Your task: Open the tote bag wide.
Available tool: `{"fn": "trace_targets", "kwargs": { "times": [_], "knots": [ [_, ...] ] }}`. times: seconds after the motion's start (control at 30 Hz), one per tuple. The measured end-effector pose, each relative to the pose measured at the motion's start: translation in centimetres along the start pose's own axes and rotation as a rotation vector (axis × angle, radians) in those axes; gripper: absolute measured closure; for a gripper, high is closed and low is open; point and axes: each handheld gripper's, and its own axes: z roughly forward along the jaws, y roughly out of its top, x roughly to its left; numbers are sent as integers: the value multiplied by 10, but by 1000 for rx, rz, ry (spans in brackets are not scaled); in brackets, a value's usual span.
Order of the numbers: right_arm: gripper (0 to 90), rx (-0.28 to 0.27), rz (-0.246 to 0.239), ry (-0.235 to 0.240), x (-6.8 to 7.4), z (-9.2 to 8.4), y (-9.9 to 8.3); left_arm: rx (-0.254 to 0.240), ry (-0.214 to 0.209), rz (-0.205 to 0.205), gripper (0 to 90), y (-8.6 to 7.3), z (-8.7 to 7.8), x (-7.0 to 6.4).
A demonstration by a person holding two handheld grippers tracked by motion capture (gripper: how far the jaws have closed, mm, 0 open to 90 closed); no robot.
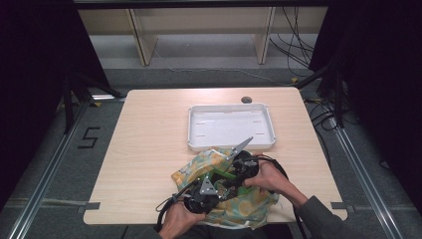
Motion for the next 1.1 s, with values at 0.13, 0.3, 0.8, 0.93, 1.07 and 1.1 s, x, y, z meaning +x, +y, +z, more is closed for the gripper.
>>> {"fn": "trace_targets", "kwargs": {
  "times": [0.13,0.3,0.8,0.93,1.07,1.1],
  "knots": [
    [680,-10,-2,-5,-1,-2,-1,-25,16,-12,897,0,2,-2],
    [704,-15,31,19,0,-5,-1,-27,14,-14,897,0,2,-3],
    [771,-63,-1,43,6,-16,1,-128,4,-21,729,9,-21,-7],
    [771,-74,-12,19,4,-22,0,-173,9,-45,680,13,-37,-8],
    [771,-61,13,-2,5,-27,-2,-201,23,-59,622,15,-51,-5],
    [771,-61,13,-2,5,-27,-2,-217,30,-60,622,16,-55,-4]
  ]
}}
